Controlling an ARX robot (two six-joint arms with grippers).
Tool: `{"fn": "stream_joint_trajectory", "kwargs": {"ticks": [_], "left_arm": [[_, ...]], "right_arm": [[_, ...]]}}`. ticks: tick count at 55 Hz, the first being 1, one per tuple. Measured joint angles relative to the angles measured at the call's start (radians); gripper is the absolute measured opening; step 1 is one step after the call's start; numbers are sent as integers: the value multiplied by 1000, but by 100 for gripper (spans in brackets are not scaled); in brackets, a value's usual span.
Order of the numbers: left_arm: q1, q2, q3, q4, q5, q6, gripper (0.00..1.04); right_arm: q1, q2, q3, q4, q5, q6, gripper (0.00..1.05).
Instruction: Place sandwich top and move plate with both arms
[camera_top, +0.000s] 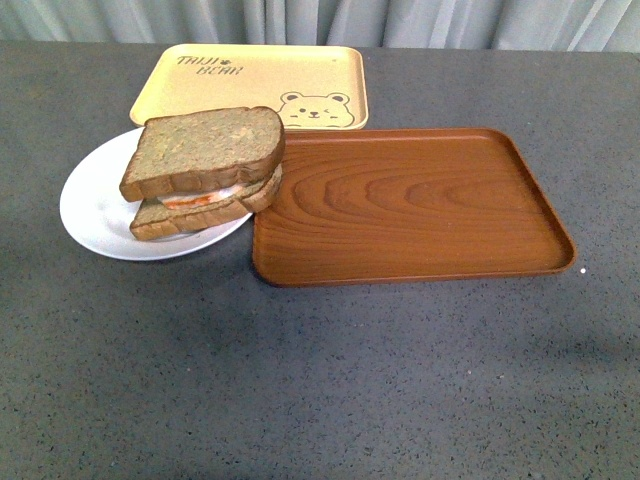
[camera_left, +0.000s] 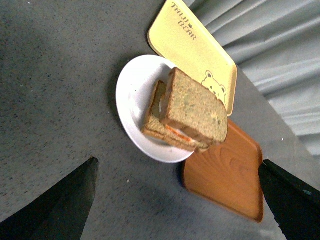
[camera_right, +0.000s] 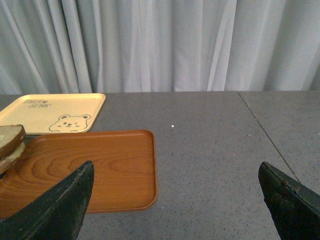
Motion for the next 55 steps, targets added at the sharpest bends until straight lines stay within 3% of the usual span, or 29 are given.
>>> {"fn": "stream_joint_trajectory", "kwargs": {"ticks": [20,55], "left_arm": [[37,723,154,444,-30,-172,96],[-2,1157,259,689,-79,-358,96]], "right_arm": [[0,0,0,0,0,0,96],[0,0,0,0,0,0,96]]}}
